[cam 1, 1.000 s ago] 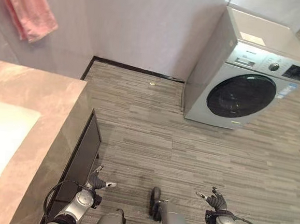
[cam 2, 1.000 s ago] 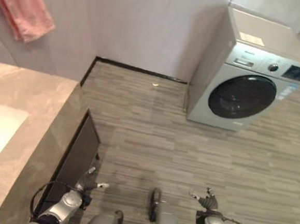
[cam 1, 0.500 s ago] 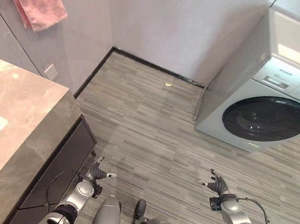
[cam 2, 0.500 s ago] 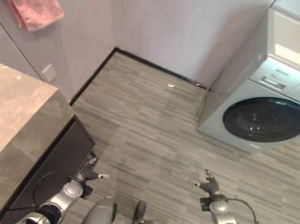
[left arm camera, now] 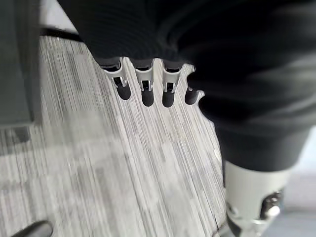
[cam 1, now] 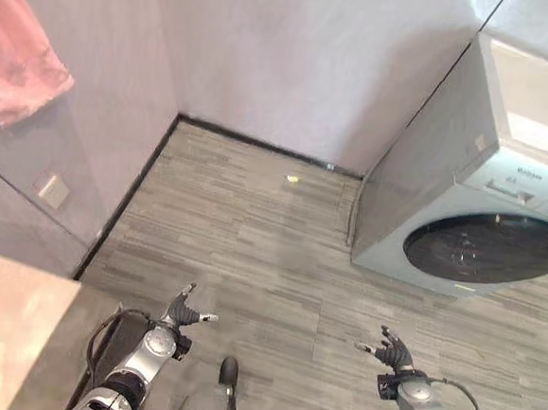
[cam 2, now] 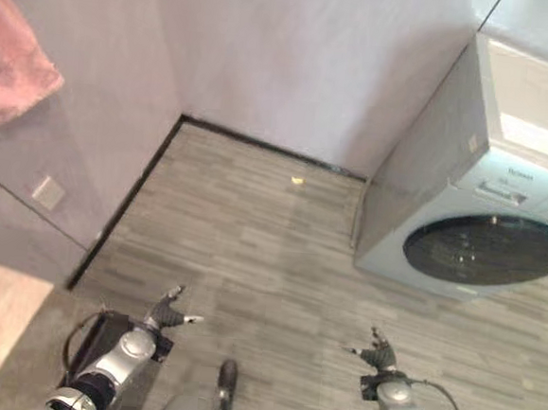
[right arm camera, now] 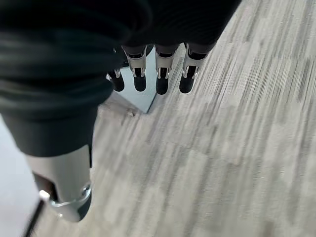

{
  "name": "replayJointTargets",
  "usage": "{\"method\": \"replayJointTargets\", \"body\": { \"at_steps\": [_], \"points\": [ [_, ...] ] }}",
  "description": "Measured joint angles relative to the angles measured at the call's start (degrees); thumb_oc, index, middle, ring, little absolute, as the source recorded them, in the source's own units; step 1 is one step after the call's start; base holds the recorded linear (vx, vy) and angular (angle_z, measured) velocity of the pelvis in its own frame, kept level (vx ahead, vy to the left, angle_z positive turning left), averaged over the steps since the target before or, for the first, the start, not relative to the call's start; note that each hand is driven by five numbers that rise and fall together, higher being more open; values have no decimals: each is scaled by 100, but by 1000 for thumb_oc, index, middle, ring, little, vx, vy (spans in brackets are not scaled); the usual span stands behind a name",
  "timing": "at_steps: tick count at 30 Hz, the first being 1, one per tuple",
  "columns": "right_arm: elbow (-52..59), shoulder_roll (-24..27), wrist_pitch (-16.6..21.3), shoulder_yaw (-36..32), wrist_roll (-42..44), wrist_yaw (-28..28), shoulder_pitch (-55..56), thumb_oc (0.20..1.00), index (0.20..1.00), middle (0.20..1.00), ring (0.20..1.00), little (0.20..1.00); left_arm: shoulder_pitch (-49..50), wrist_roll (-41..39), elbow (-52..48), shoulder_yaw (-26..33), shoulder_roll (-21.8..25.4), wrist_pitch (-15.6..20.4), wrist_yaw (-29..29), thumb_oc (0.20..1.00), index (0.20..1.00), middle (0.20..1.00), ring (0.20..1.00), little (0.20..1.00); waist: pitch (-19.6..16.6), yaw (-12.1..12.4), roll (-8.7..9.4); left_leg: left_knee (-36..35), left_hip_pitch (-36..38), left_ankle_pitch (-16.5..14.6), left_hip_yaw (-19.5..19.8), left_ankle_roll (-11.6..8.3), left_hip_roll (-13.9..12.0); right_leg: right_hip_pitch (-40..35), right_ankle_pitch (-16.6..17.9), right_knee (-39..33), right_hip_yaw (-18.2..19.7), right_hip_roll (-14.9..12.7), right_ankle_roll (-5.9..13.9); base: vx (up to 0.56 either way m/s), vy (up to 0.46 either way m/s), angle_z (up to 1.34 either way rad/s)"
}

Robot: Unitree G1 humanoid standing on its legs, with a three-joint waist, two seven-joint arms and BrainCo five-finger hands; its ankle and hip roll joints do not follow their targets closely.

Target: Put brush and paste in cup on sink, flatten towel.

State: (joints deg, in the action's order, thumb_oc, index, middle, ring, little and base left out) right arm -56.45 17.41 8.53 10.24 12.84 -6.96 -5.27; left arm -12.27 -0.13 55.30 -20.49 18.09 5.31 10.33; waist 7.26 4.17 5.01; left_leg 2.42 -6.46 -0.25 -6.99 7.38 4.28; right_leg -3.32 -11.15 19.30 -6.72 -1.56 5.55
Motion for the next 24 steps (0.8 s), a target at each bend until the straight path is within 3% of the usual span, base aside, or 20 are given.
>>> {"method": "replayJointTargets", "body": {
  "at_steps": [1, 2, 3, 4, 6, 7, 8, 9, 11, 13, 16, 17, 20, 21, 22, 23, 24],
  "points": [
    [97, -14, 5, 4, 6, 5, 32, 1000, 1000, 1000, 1000, 1000, 85, 0, -19, -3, -7, 7, 0, 1000, 1000, 1000, 1000, 1000, -24, -3, -37, -95, 115, -12, 24, 18, 13, 298, 4, 692, -21, -41, 35, 228, 134, -18],
    [359, -10, 20, -2, 92, 4, 244, 1000, 1000, 1000, 1000, 1000, 105, 5, 34, -86, -69, -2, 0, 1000, 1000, 1000, 1000, 1000, -46, -114, -74, -211, 281, -128, 263, 51, 97, 1004, -176, 1820, 144, 9, 201, 219, 111, 44],
    [461, -16, 26, 5, 104, 3, 326, 1000, 1000, 1000, 1000, 1000, 63, 9, 124, -120, -89, -7, -10, 1000, 1000, 1000, 1000, 1000, -36, -211, -130, -245, 289, -80, 453, 26, 93, 1253, -339, 1796, 347, 217, 164, 222, 104, 79],
    [438, -30, 12, 27, 98, 3, 417, 1000, 1000, 1000, 1000, 1000, 57, 15, 195, -162, -113, -4, -12, 1000, 1000, 1000, 1000, 1000, -38, -254, -115, -273, 331, -55, 482, -16, 104, 1558, -423, 1702, 272, 245, 118, 234, 61, 60],
    [440, -27, 7, 65, 81, -22, 465, 1000, 1000, 1000, 1000, 1000, 149, 59, 423, -343, -115, -2, -8, 1000, 1000, 1000, 1000, 1000, -30, -207, -166, -291, 476, -169, 476, -181, 112, 2150, -435, 1338, -211, -42, -11, 278, -25, -1],
    [453, 12, 9, 150, 71, -39, 429, 1000, 1000, 1000, 1000, 1000, 140, 78, 631, -350, -172, -15, -13, 1000, 1000, 1000, 1000, 1000, 11, -246, -240, -297, 554, -227, 541, -248, 92, 2339, -323, 801, -396, -117, -65, 321, -83, 10],
    [478, 24, 10, 173, 68, -37, 481, 1000, 1000, 1000, 1000, 1000, 94, 130, 777, -346, -213, -13, -7, 1000, 1000, 1000, 1000, 1000, 45, -284, -289, -273, 609, -364, 787, -274, 82, 2548, -144, 323, -112, 1, 10, 414, -144, 97],
    [504, -7, 7, 231, 68, -37, 671, 1000, 1000, 1000, 1000, 1000, -25, 197, 1059, -346, -291, -9, -10, 1000, 1000, 1000, 1000, 1000, 86, -435, -287, -278, 747, -456, 1197, -413, 65, 2644, 365, -737, 408, 163, 27, 402, -149, 123],
    [459, -23, 6, 260, 26, -38, 733, 1000, 1000, 1000, 1000, 1000, -8, 299, 1167, -322, -296, 1, -5, 1000, 1000, 1000, 1000, 1000, 120, -497, -231, -263, 975, -592, 1489, -381, 127, 2647, 1047, -1776, 480, 38, 42, 361, -145, 110],
    [345, -60, 11, 260, -27, -50, 619, 1000, 1000, 1000, 1000, 1000, 81, 294, 1170, -260, -283, 4, -1, 1000, 1000, 1000, 1000, 1000, 143, -496, -218, -185, 1152, -792, 1674, -300, 140, 2705, 1350, -1929, 507, -39, 4, 351, -173, 52],
    [219, -173, -30, 258, -26, -50, 556, 1000, 1000, 1000, 1000, 1000, 383, 220, 870, -52, -248, -7, -10, 1000, 1000, 1000, 1000, 1000, 53, -642, -198, 9, 1492, -1199, 2094, -519, -17, 2178, 1533, -1339, 826, 2, 7, 333, -230, 93],
    [227, -167, -41, 247, -23, -47, 503, 1000, 1000, 1000, 1000, 1000, 394, 206, 764, -55, -256, -7, -11, 1000, 1000, 1000, 1000, 1000, 44, -626, -227, 187, 1515, -1273, 2028, -604, -92, 2094, 1900, -1364, 928, 98, -192, 330, -247, 98],
    [582, -131, -41, 224, -15, -30, 319, 1000, 1000, 1000, 1000, 1000, 650, 30, 418, 33, -258, -6, -55, 1000, 1000, 1000, 1000, 1000, 2, -502, -361, 1173, 1317, -1274, 1590, -743, -379, 1780, 1744, -1336, 679, 420, -700, 217, -224, 14],
    [800, -99, -11, 236, -16, -29, 320, 1000, 1000, 1000, 1000, 1000, 706, 1, 282, 122, -252, -4, -60, 1000, 1000, 1000, 1000, 1000, -25, -506, -339, 2025, 961, -1228, 1536, -818, -378, 1649, 1661, -1384, 593, 487, -819, 113, -258, 12],
    [896, -49, 6, 267, -17, -27, 295, 1000, 1000, 1000, 1000, 1000, 699, -5, 185, 180, -251, 0, -58, 1000, 1000, 1000, 1000, 1000, -24, -480, -310, 2979, 510, -1054, 1546, -1075, -401, 1520, 1599, -1424, 560, 553, -918, 88, -236, 35],
    [992, 61, 15, 271, -20, -39, 250, 1000, 1000, 1000, 1000, 1000, 565, -194, 229, 180, -262, 14, -75, 1000, 1000, 1000, 1000, 1000, 14, -408, -297, 4871, -666, -794, 1644, -1235, -433, 1445, 1342, -1348, 473, 747, -1274, 173, -333, 25],
    [936, 78, -2, 369, -22, -37, 203, 1000, 1000, 1000, 1000, 1000, 371, -220, 360, 182, -252, 48, -67, 1000, 1000, 1000, 1000, 1000, 127, -350, -192, 5357, -1077, -800, 1535, -1078, -446, 1397, 1328, -1332, 460, 781, -1298, 168, -196, 1]
  ]
}}
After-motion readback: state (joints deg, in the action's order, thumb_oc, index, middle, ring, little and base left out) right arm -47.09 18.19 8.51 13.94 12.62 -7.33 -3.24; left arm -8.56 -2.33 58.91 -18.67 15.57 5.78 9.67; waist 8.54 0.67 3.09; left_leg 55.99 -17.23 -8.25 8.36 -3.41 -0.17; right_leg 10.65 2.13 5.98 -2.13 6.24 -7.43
